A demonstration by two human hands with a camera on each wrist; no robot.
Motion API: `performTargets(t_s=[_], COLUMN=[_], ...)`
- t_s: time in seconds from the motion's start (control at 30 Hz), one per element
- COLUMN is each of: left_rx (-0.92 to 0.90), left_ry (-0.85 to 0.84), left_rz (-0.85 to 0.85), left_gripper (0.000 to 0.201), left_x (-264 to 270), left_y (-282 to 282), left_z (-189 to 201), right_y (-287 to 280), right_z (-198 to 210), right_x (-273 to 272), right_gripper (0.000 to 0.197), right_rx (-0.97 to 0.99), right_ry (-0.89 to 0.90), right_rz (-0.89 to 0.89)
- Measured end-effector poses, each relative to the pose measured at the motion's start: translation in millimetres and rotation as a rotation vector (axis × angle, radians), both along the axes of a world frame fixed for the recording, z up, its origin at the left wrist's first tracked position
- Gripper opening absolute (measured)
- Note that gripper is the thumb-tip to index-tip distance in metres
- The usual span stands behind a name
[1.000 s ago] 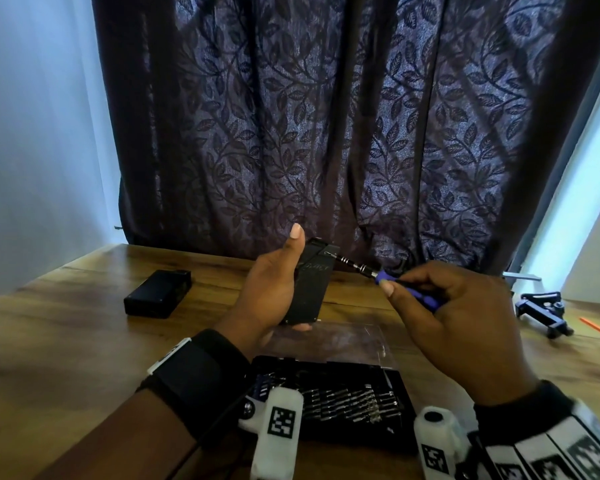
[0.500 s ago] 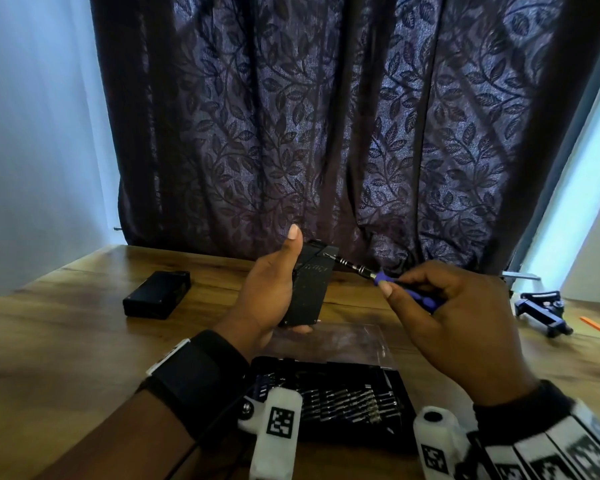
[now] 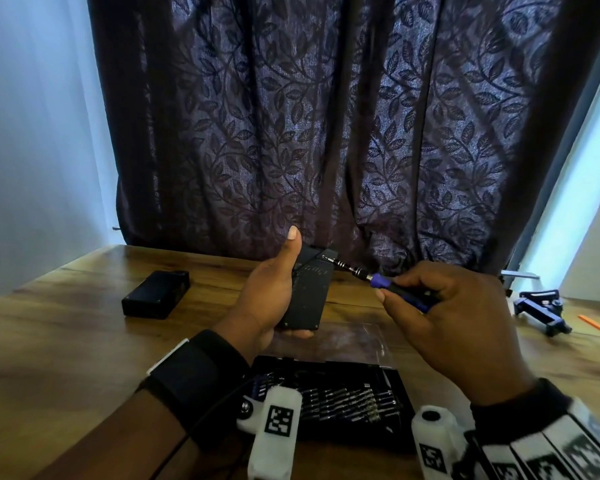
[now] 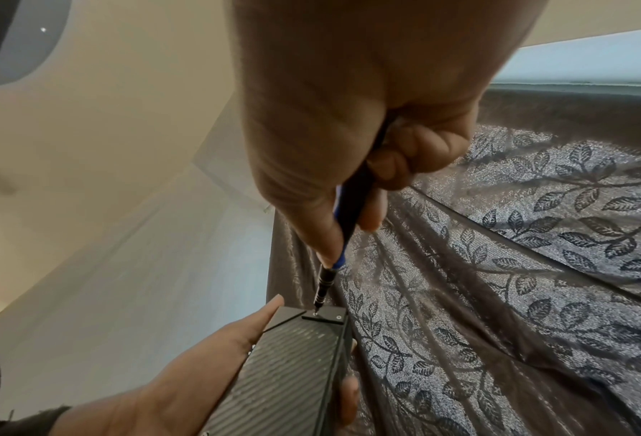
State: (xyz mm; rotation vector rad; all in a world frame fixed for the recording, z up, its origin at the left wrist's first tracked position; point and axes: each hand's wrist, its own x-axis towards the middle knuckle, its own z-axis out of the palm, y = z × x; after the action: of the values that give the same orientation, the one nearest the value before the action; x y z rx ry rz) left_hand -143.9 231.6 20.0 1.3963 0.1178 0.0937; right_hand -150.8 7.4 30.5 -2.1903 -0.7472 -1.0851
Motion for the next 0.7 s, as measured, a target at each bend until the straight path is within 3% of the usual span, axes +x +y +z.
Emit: performTargets(t_s=[0.13,0.27,0.6,0.7], left_rx=[0.03,0.157,0.282,0.311], left_ry=[0.004,-0.015,-0.069,-0.098], left_rz=[0.008,0.044,0.071,0.059], left_gripper=[0.085,0.102,0.104,0.1], left_x=[0.3,4.7,6.7,4.9], left_y=[-0.5,3.1,4.8,4.7], left_z=[1.7,1.0,-0.4,0.0], right_y=[0.3,1.0,1.0,-0.6], right_z=[-0.3,-0.8,-2.4,-0.2], right_x=[-0.6,0.4,4.1,2.9], right_gripper=[0.012,0.014,0.046,0.034], right_rx=[-0.024,-0.078,-0.113,-0.067], right_ry=[-0.009,-0.01,0.031,0.072], right_rz=[-0.023,-0.059,-0.121,-0.075])
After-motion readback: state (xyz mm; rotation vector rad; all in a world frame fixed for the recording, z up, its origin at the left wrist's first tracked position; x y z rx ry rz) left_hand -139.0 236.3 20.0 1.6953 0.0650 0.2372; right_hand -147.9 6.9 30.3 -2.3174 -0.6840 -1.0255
